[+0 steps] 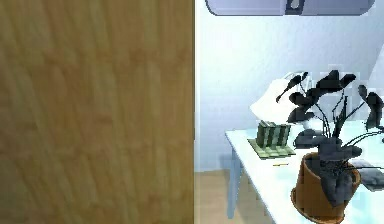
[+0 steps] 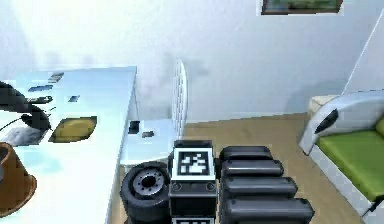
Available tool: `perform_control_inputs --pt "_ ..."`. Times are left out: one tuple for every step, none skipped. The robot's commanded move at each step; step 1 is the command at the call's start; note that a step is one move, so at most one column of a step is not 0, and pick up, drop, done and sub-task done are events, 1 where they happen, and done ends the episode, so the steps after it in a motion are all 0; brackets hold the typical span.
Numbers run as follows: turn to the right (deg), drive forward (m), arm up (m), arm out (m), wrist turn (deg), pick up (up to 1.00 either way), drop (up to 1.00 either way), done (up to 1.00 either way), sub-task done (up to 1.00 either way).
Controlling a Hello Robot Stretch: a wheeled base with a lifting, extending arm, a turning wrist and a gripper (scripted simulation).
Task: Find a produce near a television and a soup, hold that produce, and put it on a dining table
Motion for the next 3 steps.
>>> perform_control_inputs --pt "0.0 0.35 0.0 0.0 0.0 0.0 0.0 0.0 0.0" --pt "-33.0 0.0 0.0 0.0 0.0 0.0 0.0 0.0 0.0" --pt "0.0 0.0 0.0 0.48 0.0 0.0 0.0 0.0 0.0"
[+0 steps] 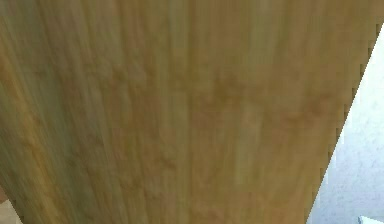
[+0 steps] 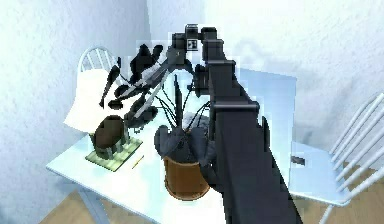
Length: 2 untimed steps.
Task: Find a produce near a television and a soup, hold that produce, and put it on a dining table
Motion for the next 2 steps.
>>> perform_control_inputs --pt "0.0 0.0 0.0 0.0 45.0 0.0 0.0 0.0 0.0" --pt "0.0 0.0 0.0 0.0 45.0 0.0 0.0 0.0 0.0"
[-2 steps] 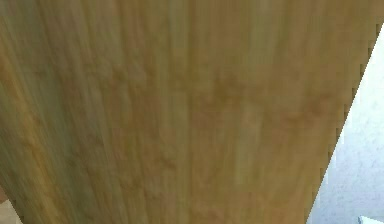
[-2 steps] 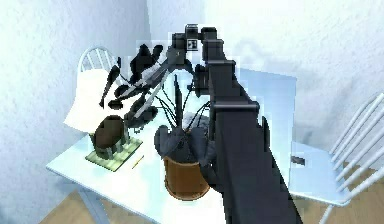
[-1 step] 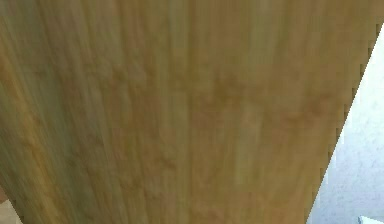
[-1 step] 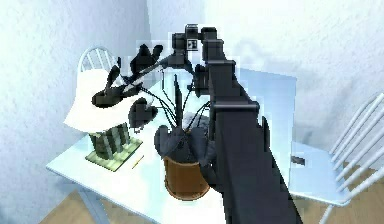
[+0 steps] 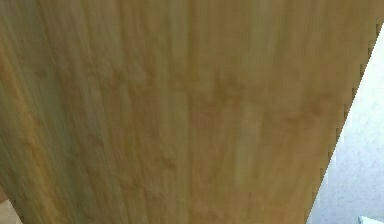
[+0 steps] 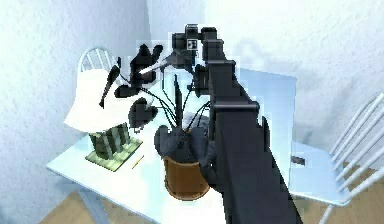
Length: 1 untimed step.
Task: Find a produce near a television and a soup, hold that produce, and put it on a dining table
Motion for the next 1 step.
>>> perform_control_inputs --pt "0.0 0.0 0.0 0.0 45.0 0.0 0.0 0.0 0.0"
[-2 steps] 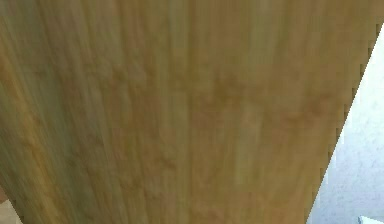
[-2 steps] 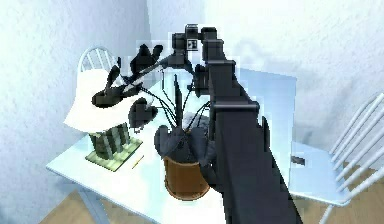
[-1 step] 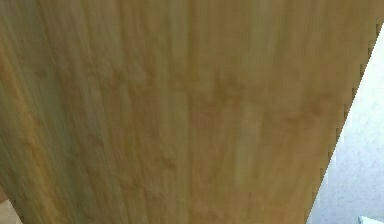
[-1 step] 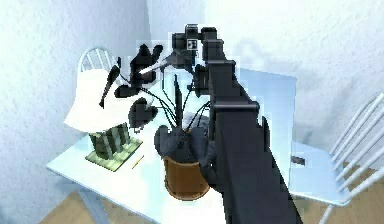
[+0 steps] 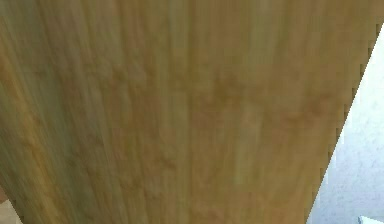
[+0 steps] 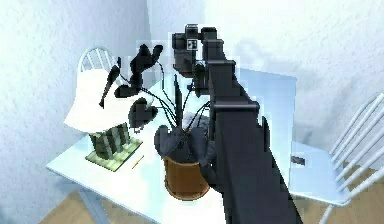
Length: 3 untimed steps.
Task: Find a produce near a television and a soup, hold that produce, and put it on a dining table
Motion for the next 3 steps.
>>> perform_control_inputs --pt "0.0 0.0 0.0 0.0 30.0 0.0 0.0 0.0 0.0" --pt "0.0 0.0 -0.02 0.0 0.0 0.0 0.0 0.0 0.0" --pt "0.0 0.0 -0.32 0.0 0.0 0.0 0.0 0.0 0.0"
